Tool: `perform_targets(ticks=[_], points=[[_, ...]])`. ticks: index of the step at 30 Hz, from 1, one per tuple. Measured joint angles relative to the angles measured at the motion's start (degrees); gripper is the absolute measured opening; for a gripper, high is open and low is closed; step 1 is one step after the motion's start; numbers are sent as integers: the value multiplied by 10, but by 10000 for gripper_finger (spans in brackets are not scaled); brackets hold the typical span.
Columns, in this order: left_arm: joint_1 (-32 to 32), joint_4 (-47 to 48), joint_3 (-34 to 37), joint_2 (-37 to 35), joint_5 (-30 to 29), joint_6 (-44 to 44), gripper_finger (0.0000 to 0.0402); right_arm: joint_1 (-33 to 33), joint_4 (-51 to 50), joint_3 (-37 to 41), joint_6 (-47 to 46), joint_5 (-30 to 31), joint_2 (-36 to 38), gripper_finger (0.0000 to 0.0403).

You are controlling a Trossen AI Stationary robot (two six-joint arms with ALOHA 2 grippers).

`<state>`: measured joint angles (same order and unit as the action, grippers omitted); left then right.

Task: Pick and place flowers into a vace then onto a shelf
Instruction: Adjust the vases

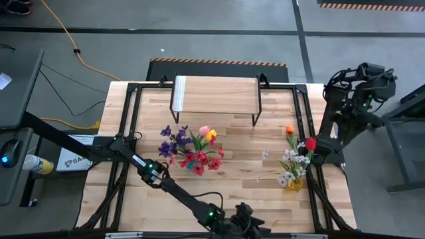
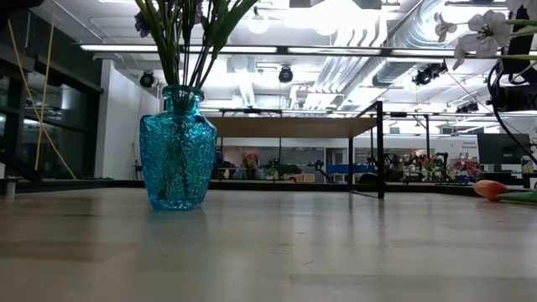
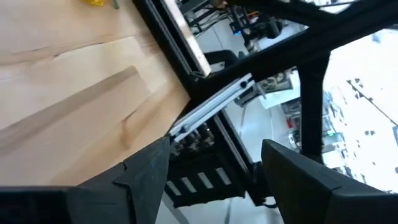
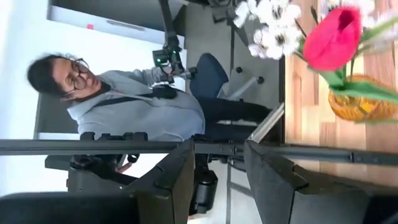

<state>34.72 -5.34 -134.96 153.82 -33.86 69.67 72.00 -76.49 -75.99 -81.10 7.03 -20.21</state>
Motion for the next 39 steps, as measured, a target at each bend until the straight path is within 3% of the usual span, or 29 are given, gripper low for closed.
perform_targets(ticks=[10,18,23,30,39], points=[[-2,39,0,14,-18,15,287,0,-1,0,33,-1,0,133],[-2,208,0,14,-1,107,287,0,0,0,51,-1,0,133],[-6,245,0,14,-15,127,287,0,0,0,52,-1,0,133],[-25,308,0,14,-85,128,287,0,0,0,66,2,0,133],[-48,389,-3,10,-64,131,287,0,0,0,66,1,0,133]])
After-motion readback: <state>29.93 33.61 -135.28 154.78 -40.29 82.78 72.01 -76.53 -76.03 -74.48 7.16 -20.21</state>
